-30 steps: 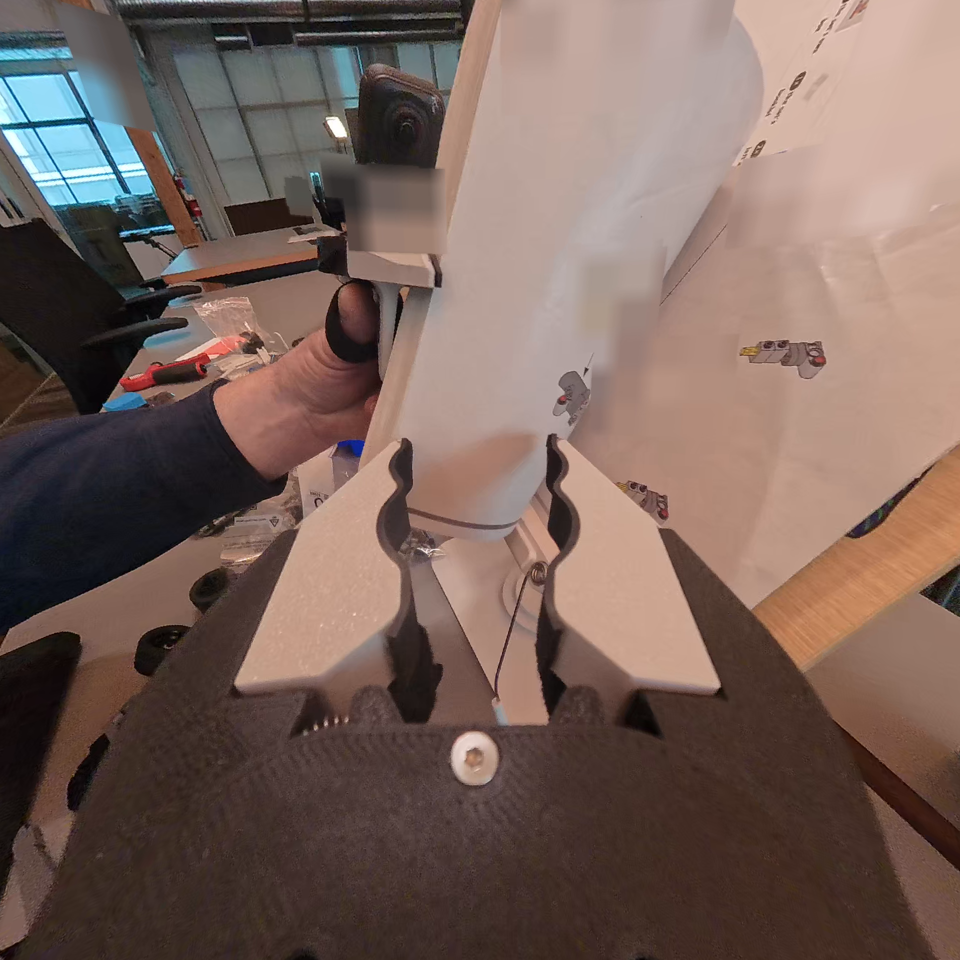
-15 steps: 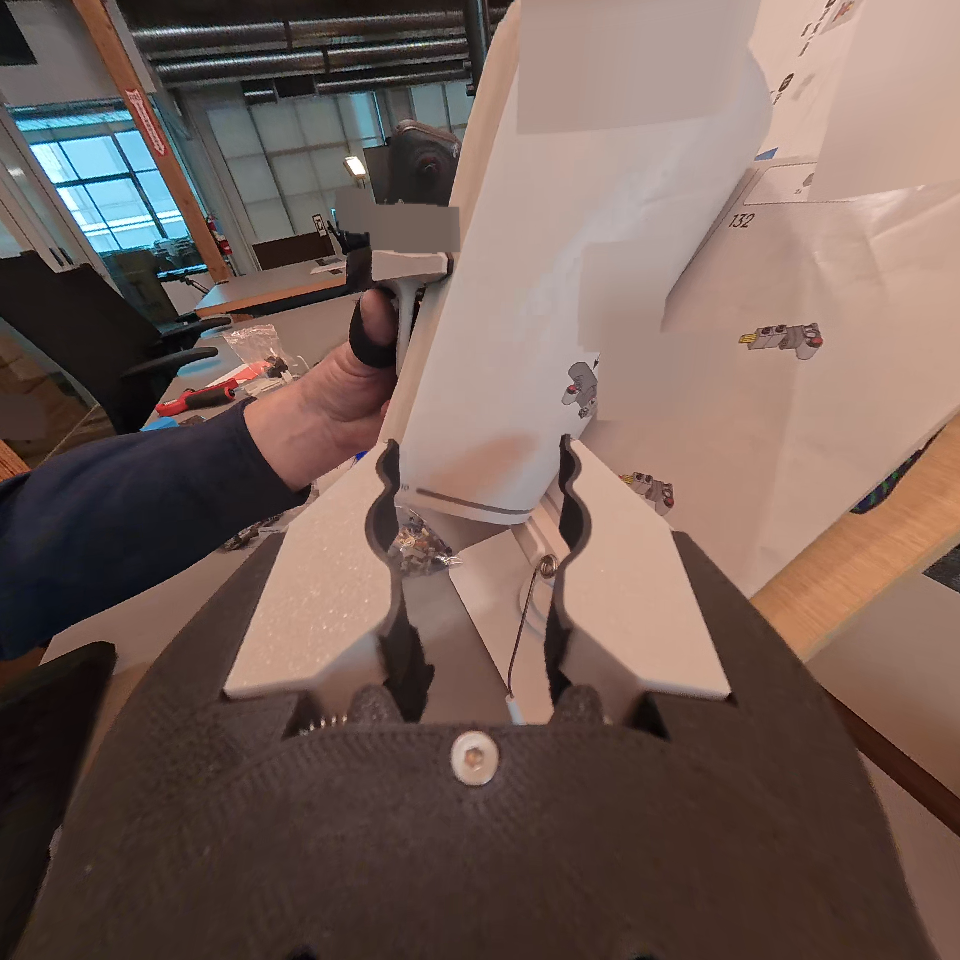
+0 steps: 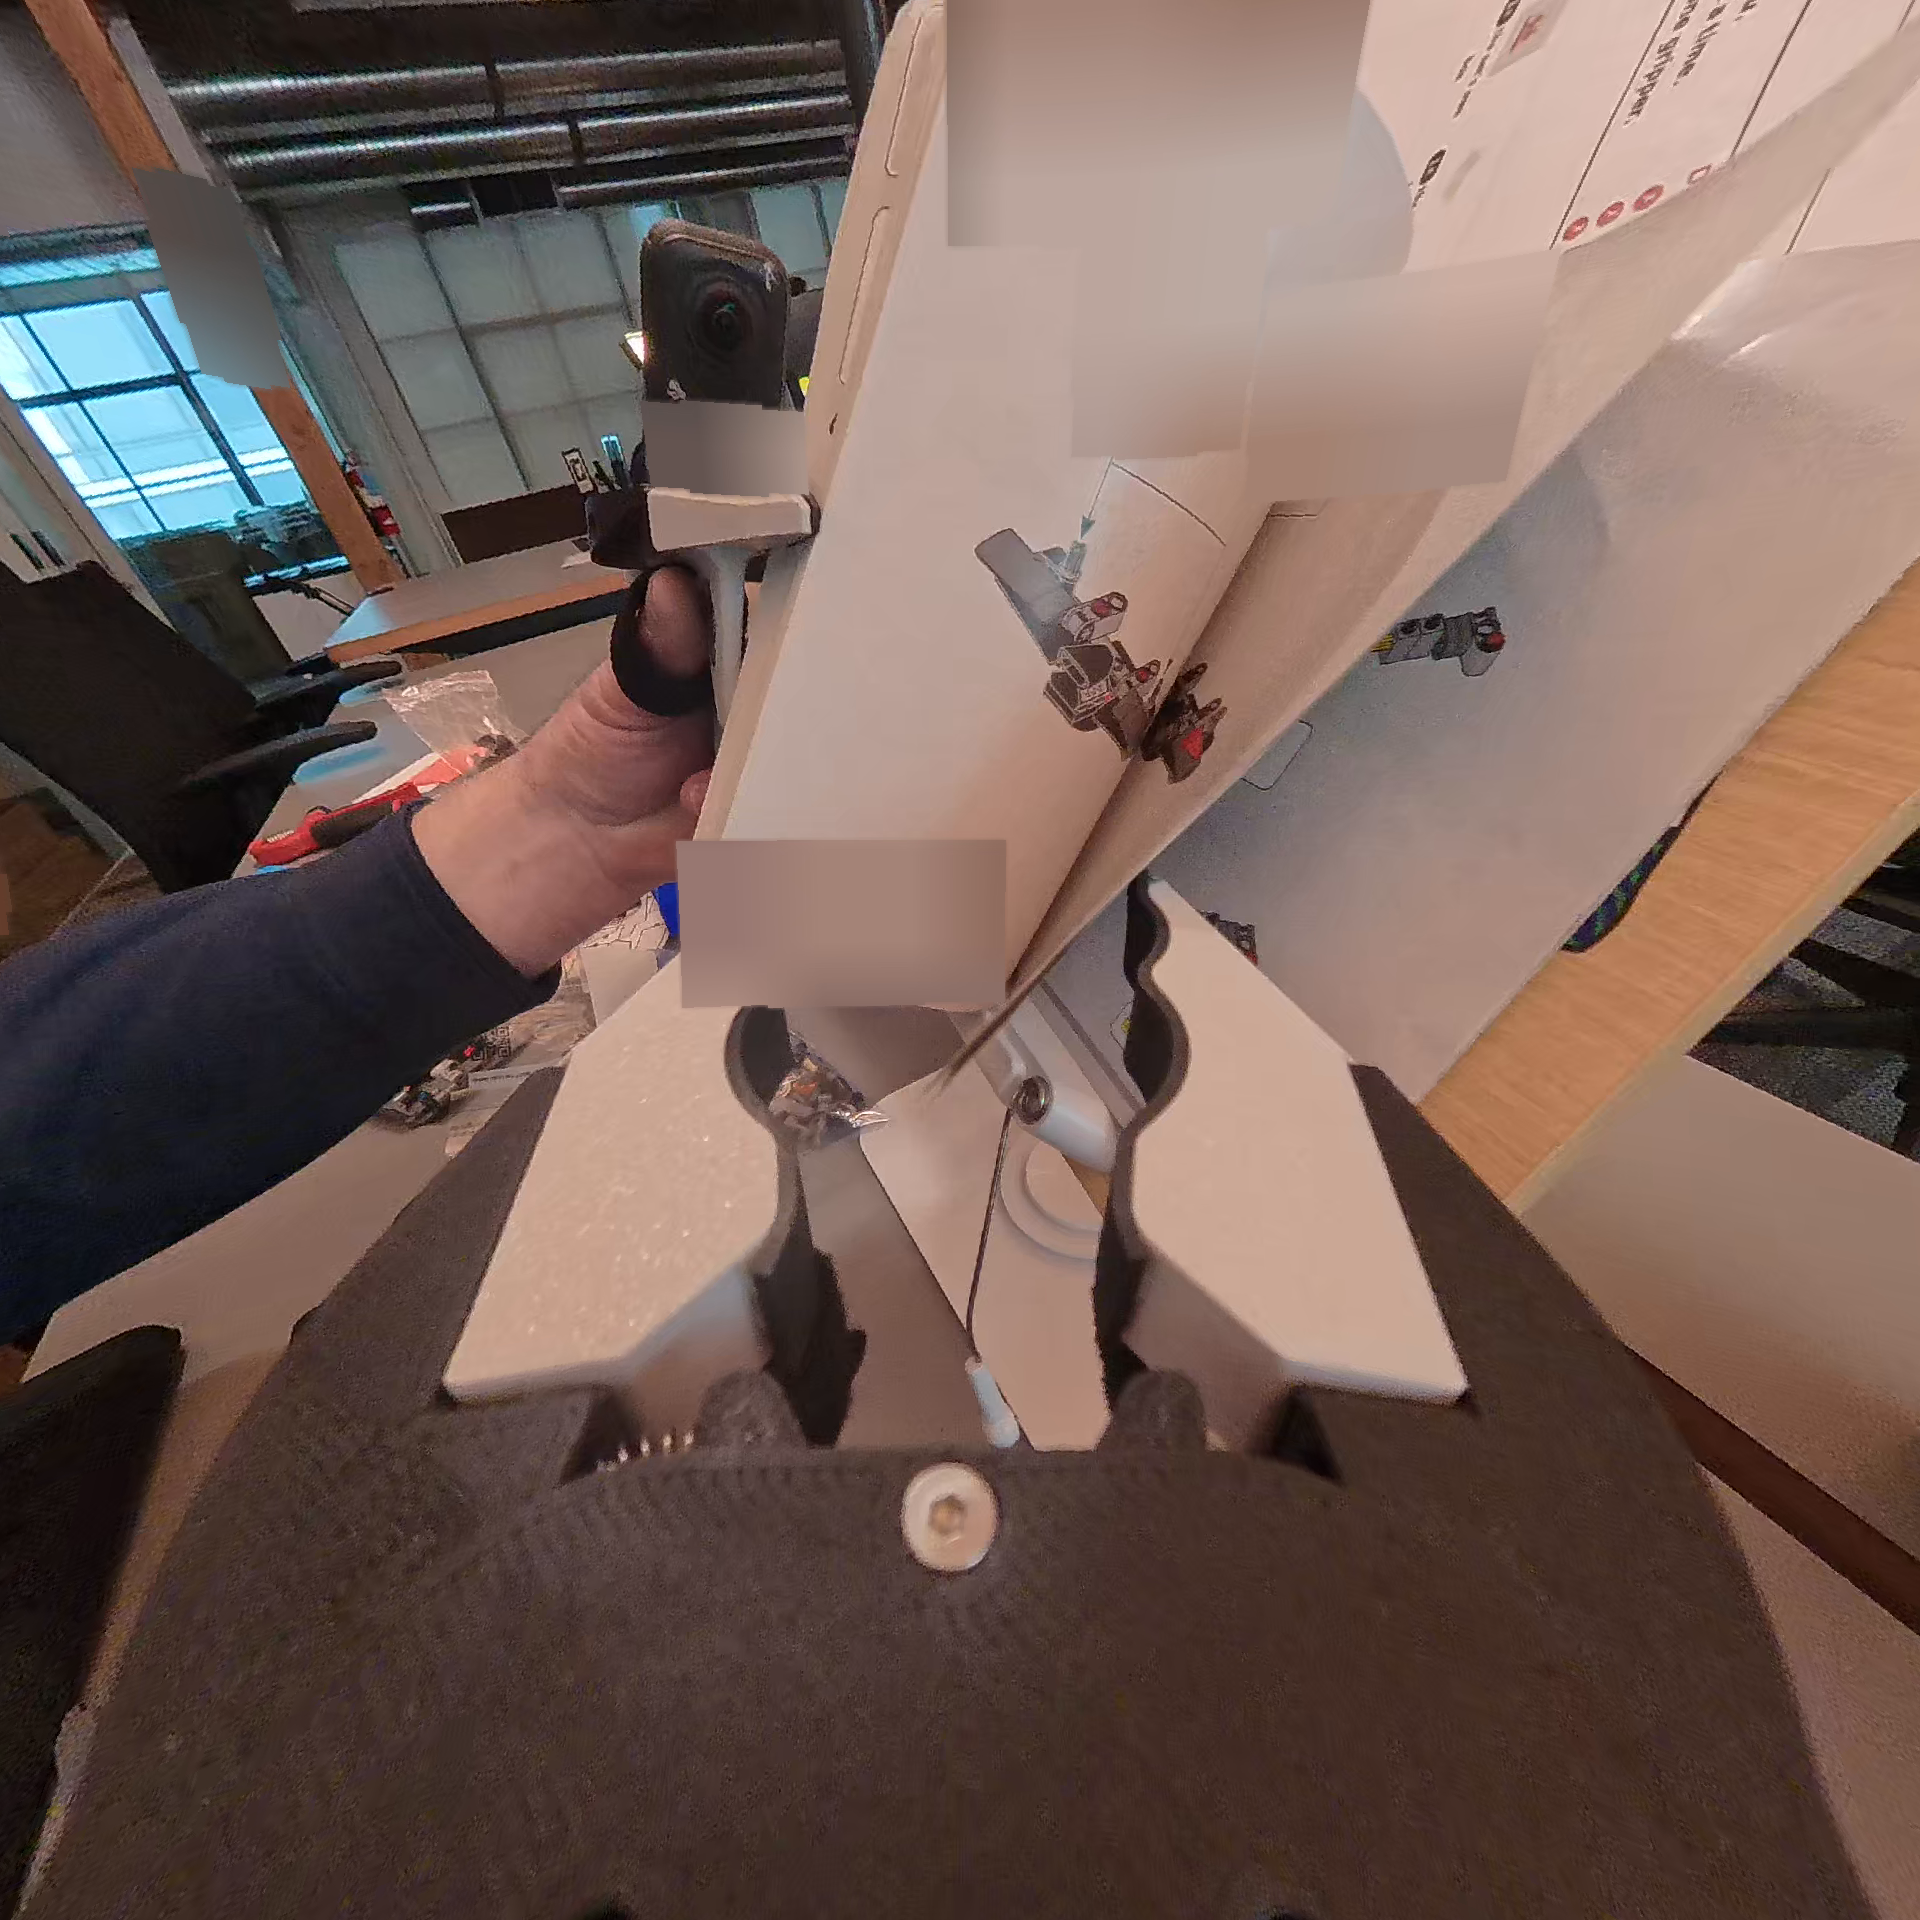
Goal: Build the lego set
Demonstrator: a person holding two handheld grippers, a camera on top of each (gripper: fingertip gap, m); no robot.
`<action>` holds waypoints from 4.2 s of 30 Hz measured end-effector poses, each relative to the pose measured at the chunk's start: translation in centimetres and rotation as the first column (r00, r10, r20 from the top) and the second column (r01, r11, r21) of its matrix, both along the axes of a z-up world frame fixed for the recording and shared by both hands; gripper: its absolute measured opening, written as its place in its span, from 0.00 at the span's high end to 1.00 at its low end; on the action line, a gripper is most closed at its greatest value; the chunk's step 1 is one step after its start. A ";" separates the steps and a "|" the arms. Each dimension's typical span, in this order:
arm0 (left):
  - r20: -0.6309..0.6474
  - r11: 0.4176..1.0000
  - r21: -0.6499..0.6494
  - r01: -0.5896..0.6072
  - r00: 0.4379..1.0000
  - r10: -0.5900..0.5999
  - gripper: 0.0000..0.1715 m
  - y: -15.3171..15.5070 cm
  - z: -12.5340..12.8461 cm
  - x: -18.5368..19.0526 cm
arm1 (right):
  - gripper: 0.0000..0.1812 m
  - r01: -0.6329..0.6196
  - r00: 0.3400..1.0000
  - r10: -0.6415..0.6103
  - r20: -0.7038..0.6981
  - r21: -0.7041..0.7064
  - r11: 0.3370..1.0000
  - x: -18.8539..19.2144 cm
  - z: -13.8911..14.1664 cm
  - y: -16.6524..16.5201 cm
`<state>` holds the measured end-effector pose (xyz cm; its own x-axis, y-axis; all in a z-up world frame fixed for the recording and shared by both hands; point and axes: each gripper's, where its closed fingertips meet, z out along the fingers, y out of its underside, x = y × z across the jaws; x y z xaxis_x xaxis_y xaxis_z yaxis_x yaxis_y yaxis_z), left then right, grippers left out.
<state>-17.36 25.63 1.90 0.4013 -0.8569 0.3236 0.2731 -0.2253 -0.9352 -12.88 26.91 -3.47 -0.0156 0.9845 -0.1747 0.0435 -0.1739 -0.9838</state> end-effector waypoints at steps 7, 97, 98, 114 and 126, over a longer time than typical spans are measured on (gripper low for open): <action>0.022 1.000 0.001 0.010 1.000 -0.010 0.94 0.2 -0.1 0.3 | 0.66 -0.005 1.000 0.005 -0.002 -0.011 1.000 -0.1 -0.2 0.0; -0.068 0.999 0.047 -0.020 0.997 0.023 1.00 -3.1 1.5 -2.8 | 0.63 0.182 0.983 -0.179 -0.036 0.277 0.944 1.2 2.2 -0.4; -0.078 0.999 0.043 -0.008 0.997 0.012 1.00 -3.0 1.3 -2.4 | 0.63 0.164 0.986 -0.161 -0.034 0.277 0.947 0.9 2.1 -0.9; -0.003 0.996 0.047 0.072 0.997 -0.072 0.99 -1.4 0.8 0.6 | 0.62 0.043 0.998 -0.036 -0.060 0.123 0.992 -0.3 1.5 -2.2; 0.029 0.995 0.039 0.097 0.995 -0.098 0.98 -1.0 0.6 1.2 | 0.62 0.030 0.997 -0.024 -0.070 0.091 0.995 -0.1 1.5 -1.8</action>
<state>-16.13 24.65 2.48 0.3059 -0.9030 0.3016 0.2804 -0.2173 -0.9350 -12.96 25.06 -2.01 0.0024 0.9966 -0.0829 -0.0286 -0.0828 -0.9962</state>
